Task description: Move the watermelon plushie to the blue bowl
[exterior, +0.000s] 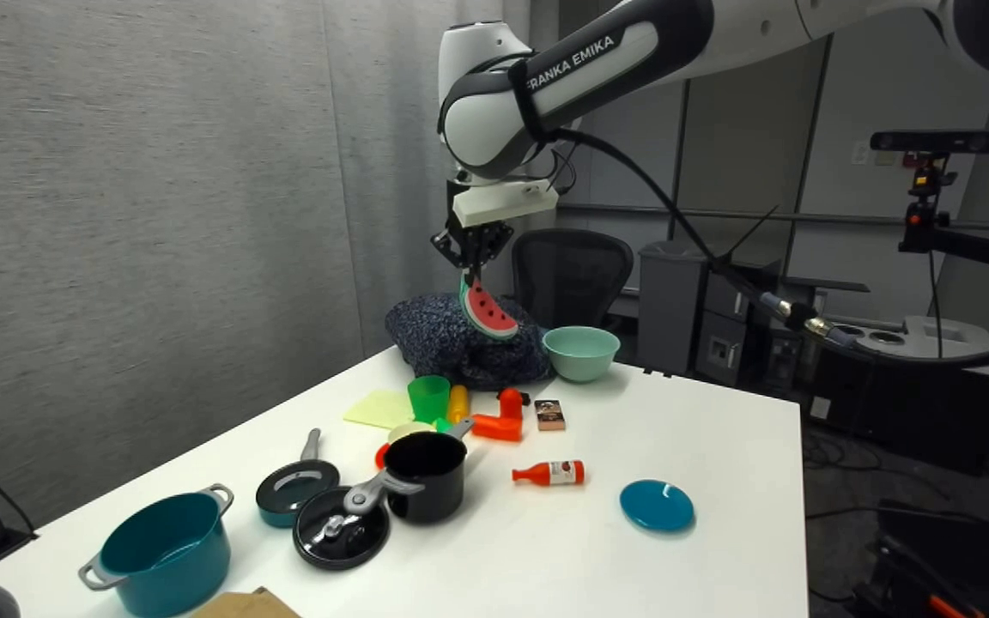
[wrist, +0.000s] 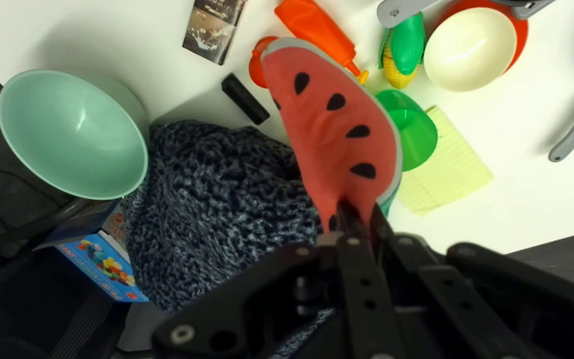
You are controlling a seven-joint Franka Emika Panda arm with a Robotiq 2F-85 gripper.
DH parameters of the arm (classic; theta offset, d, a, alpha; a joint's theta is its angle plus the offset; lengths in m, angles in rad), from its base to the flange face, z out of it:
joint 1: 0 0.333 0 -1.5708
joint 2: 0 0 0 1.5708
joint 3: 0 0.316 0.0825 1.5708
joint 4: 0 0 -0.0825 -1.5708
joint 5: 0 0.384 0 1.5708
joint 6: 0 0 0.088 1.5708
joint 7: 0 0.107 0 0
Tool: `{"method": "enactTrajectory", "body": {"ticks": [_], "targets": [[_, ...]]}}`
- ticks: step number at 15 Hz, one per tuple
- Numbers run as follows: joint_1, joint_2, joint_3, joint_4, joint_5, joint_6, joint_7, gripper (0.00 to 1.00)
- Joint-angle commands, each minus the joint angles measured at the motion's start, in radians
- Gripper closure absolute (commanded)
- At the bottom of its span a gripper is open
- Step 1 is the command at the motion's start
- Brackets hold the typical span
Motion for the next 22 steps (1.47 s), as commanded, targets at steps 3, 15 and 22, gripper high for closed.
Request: {"method": "enactTrajectory", "body": {"ticks": [3,15,22], "targets": [[-0.052,-0.043,-0.009,-0.045,0.002,-0.018,0.011,0.98],[-0.238,0.102,-0.116,0.093,0.045,0.042,0.364,0.98],[-0.209,0.252,-0.186,0.208,0.003,0.101,0.667,0.98]]}}
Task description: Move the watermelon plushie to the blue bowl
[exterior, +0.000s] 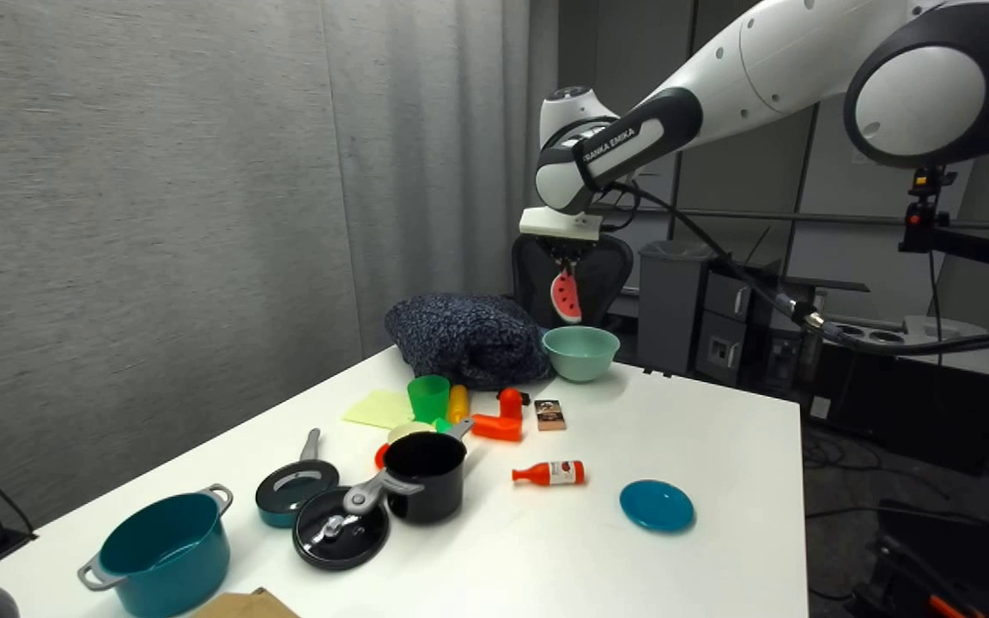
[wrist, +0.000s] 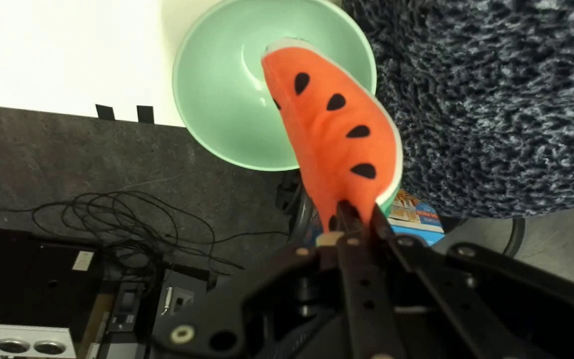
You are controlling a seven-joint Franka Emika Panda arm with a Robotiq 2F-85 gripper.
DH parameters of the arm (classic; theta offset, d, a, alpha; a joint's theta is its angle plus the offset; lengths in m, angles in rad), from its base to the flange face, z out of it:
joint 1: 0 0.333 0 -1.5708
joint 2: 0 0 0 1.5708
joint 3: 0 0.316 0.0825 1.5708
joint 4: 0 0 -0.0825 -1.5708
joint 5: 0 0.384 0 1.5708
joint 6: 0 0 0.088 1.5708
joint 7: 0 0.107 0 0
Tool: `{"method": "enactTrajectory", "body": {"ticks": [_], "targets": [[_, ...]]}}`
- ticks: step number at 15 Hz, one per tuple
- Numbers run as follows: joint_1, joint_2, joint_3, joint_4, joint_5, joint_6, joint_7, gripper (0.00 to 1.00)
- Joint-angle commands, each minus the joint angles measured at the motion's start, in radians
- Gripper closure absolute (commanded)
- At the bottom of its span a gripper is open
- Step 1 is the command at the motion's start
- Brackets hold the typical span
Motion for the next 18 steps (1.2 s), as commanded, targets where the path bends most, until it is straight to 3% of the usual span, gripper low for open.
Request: {"method": "enactTrajectory", "body": {"ticks": [1,8,9,11,18], "targets": [[0.017,0.101,-0.039,0.130,-0.018,-0.023,0.130,0.98],[0.001,0.172,-0.036,0.243,-0.013,-0.131,0.218,0.98],[-0.002,0.176,-0.036,0.253,-0.009,-0.149,0.223,0.69],[-0.008,0.183,-0.036,0.275,-0.004,-0.180,0.233,0.61],[-0.005,0.158,0.019,0.366,0.005,-0.209,0.133,0.06]]}}
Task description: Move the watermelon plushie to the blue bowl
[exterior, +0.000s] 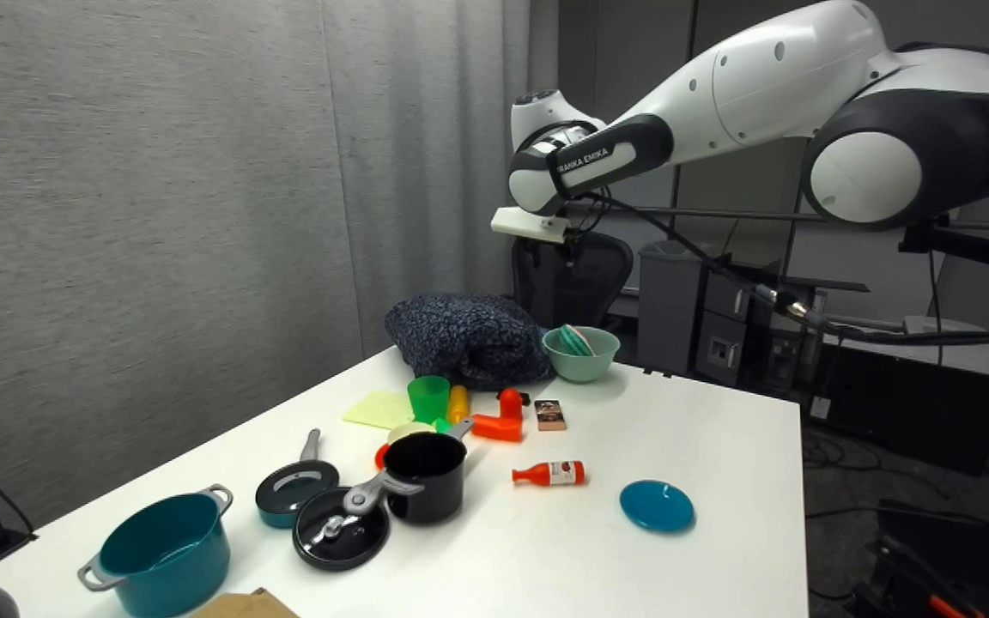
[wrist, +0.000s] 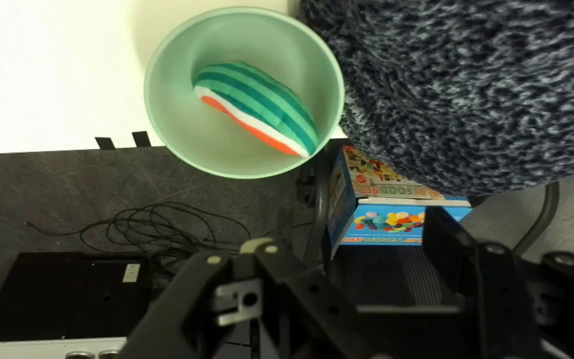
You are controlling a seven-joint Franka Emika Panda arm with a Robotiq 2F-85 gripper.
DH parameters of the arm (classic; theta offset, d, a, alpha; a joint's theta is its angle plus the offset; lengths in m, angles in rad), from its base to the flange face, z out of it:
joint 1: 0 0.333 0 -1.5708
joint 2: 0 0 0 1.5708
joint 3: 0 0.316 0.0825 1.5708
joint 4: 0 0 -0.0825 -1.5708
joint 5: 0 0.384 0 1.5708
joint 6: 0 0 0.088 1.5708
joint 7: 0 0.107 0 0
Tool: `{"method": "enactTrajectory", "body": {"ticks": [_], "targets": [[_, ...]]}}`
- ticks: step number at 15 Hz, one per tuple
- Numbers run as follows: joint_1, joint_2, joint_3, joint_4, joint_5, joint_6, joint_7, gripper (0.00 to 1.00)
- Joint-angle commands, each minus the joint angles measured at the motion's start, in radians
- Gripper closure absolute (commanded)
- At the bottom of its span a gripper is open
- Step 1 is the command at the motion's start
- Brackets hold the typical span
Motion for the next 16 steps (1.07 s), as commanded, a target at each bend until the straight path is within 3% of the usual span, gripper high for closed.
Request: {"method": "enactTrajectory", "body": {"ticks": [1,11,16], "targets": [[-0.004,0.004,0.045,0.105,0.013,-0.049,-0.112,0.01],[0.016,-0.086,0.256,0.188,0.034,-0.231,-0.595,0.00],[0.016,-0.121,0.325,0.182,0.028,-0.339,-0.821,0.00]]}}
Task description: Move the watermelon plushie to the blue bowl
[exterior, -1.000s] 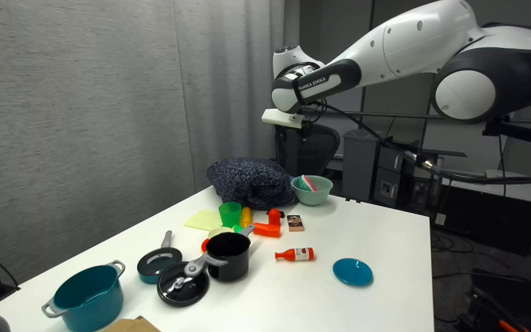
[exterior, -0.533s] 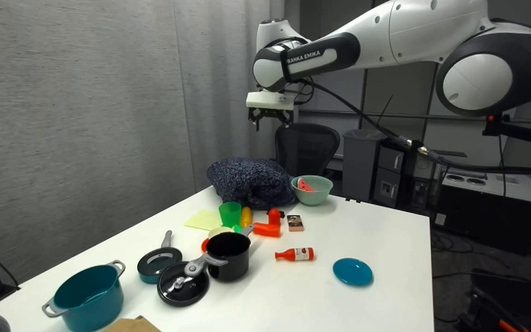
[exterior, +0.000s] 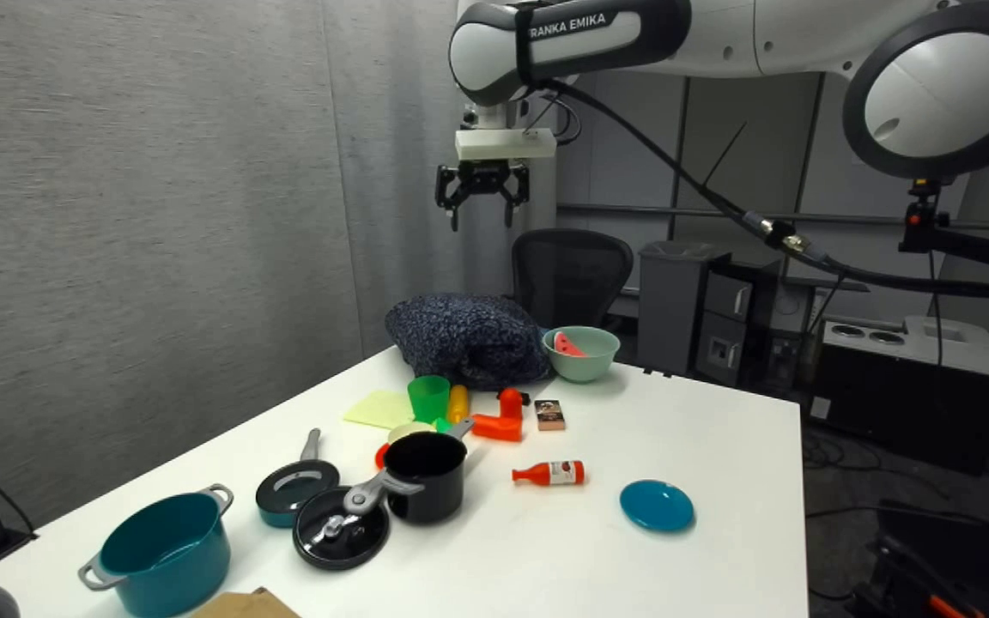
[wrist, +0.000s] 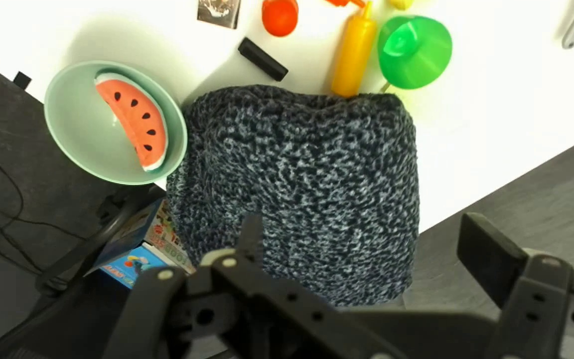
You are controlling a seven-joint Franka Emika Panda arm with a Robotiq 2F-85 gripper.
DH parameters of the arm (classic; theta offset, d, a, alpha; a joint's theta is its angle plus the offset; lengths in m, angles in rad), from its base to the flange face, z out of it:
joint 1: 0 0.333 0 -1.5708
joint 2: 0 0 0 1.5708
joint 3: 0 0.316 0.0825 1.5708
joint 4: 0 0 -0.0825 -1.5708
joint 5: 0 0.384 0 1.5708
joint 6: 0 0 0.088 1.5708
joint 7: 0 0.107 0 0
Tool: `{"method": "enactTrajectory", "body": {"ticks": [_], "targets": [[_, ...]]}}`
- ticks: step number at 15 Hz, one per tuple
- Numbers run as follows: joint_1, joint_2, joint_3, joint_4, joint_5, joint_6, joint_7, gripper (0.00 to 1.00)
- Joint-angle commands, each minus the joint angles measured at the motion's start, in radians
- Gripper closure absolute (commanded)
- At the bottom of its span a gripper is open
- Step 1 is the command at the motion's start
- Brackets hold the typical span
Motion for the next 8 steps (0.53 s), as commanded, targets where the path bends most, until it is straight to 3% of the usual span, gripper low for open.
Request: {"method": "enactTrajectory", "body": {"ticks": [1,5,8], "targets": [[-0.006,-0.018,0.049,0.010,0.017,-0.081,-0.173,0.00],[0.001,-0.046,0.105,-0.042,0.018,-0.013,-0.333,0.00],[0.006,-0.062,0.127,-0.077,0.031,0.131,-0.245,0.00]]}}
